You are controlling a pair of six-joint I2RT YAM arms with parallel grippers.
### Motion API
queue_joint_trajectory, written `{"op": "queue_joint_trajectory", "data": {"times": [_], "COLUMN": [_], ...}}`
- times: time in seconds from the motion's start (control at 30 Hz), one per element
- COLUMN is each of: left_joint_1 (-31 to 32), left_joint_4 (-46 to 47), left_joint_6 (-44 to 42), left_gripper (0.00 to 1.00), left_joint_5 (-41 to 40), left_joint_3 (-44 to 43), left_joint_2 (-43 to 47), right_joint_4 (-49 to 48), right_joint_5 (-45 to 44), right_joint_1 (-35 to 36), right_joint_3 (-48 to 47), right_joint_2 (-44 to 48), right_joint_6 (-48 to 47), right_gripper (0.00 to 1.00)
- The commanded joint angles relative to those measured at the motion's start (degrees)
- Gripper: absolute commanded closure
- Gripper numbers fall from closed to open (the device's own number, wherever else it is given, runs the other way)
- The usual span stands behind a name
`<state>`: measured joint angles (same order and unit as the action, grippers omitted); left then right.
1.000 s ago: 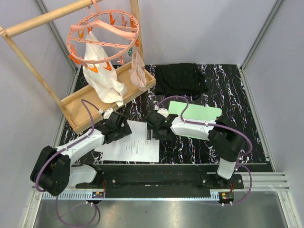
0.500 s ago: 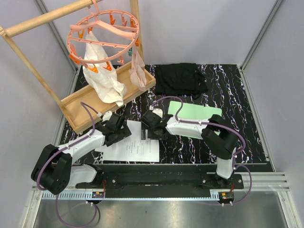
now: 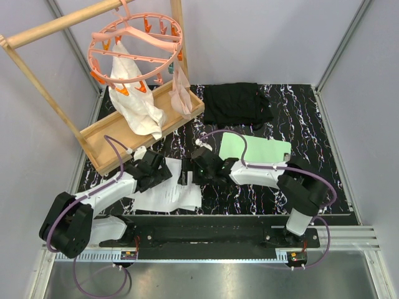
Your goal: Put the files into the folder
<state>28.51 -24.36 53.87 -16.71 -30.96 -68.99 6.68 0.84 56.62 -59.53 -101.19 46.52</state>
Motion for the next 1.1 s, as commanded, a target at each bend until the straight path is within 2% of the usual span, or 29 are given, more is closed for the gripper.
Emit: {"op": "queue_joint_trajectory", "data": {"times": [0.0,0.2,0.4,0.5,0.6,0.77,0.8,0.9,0.93,0.97,1.0,1.07], "left_joint_1": [-0.12,-0.12,-0.12,-0.12,-0.12,-0.12,-0.12,-0.04,0.05,0.23,0.92,2.24], "left_joint_4": [2.21,2.30,2.56,2.83,2.91,2.74,2.74,2.74,2.48,2.04,1.60,0.11], "left_joint_6": [1.42,1.33,1.24,1.24,0.63,-3.15,-4.55,-8.23,-9.21,-10.09,-11.49,-13.77], "left_gripper": [0.01,0.01,0.01,0.01,0.01,0.01,0.01,0.01,0.01,0.01,0.01,0.01], "left_joint_5": [1.33,1.50,1.86,2.03,2.29,1.95,1.94,3.16,3.52,3.79,3.53,2.04], "left_joint_3": [2.66,2.66,3.01,3.45,3.54,2.31,2.13,0.73,-0.67,-1.55,-2.43,-5.68], "left_joint_2": [-0.88,-0.79,-0.36,-0.09,0.35,3.94,4.91,9.82,10.71,11.50,12.99,14.23], "right_joint_4": [-13.88,-15.37,-17.75,-18.80,-18.19,-8.80,-8.09,-7.91,-7.73,-7.21,-7.03,-0.46], "right_joint_5": [4.87,5.57,3.38,2.06,0.39,-3.56,-3.83,-4.70,-4.62,-4.62,-4.01,-5.32], "right_joint_1": [0.60,0.25,-0.02,-0.02,-0.11,-0.11,-0.11,-0.11,-0.28,-0.37,-1.07,-1.95], "right_joint_3": [3.27,4.33,8.10,10.65,11.89,8.65,8.55,8.20,7.85,6.63,5.75,3.20], "right_joint_2": [6.61,8.11,6.18,6.53,7.49,8.64,8.90,9.51,9.52,9.52,9.60,11.00], "right_joint_6": [2.08,3.39,14.71,16.67,16.32,10.88,8.61,4.65,3.76,2.88,0.35,-1.60], "right_gripper": [0.00,0.00,0.00,0.00,0.07,0.19,0.23,0.57,0.89,0.98,1.00,1.00]}}
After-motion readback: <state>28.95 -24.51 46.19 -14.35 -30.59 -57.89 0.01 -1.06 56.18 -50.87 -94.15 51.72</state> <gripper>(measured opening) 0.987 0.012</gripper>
